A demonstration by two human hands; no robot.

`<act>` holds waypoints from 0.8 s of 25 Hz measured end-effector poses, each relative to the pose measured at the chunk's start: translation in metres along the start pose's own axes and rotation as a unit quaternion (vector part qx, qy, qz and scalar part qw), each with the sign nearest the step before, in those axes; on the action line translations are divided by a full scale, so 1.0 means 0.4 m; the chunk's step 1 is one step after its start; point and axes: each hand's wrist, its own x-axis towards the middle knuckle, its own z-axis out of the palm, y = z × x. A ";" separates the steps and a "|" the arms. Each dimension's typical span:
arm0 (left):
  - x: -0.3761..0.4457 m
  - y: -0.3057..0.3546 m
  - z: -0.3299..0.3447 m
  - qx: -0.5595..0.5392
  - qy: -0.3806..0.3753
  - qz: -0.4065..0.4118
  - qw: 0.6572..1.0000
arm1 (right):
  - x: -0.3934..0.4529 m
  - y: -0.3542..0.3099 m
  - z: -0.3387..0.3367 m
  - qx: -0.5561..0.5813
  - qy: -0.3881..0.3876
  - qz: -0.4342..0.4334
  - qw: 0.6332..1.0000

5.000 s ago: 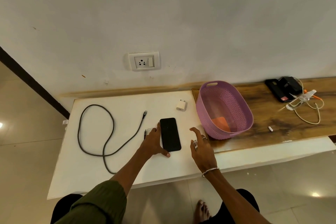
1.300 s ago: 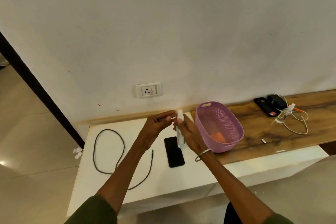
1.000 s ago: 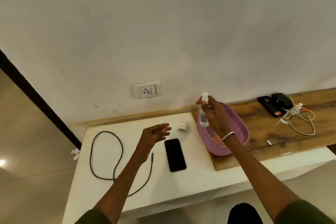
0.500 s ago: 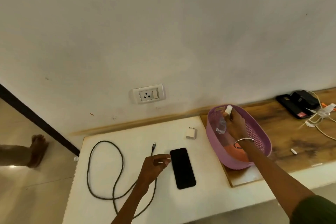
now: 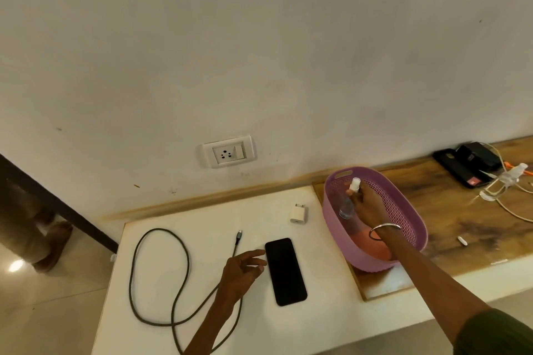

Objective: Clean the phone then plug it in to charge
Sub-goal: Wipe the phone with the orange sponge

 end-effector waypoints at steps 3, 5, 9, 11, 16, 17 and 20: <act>-0.005 0.013 -0.007 0.003 0.002 0.008 1.000 | -0.003 -0.009 -0.028 0.007 -0.032 0.012 0.999; -0.010 0.023 -0.014 0.002 0.009 0.008 1.000 | -0.009 -0.010 -0.060 0.012 -0.044 0.048 0.998; -0.018 0.025 -0.012 0.001 0.015 0.007 1.000 | -0.038 0.013 -0.084 -0.188 -0.149 0.090 0.967; -0.016 0.017 -0.001 -0.006 0.010 0.000 1.000 | -0.052 0.026 -0.064 -0.268 -0.195 0.086 0.939; -0.012 0.001 0.022 0.010 0.012 0.005 1.000 | -0.060 0.032 -0.014 -0.358 -0.163 0.080 0.916; -0.013 -0.003 0.023 0.021 0.012 0.011 1.000 | -0.062 0.034 -0.009 -0.365 -0.159 0.078 0.914; -0.015 -0.014 0.024 0.050 0.009 0.023 0.998 | -0.067 0.039 -0.010 -0.368 -0.153 0.075 0.914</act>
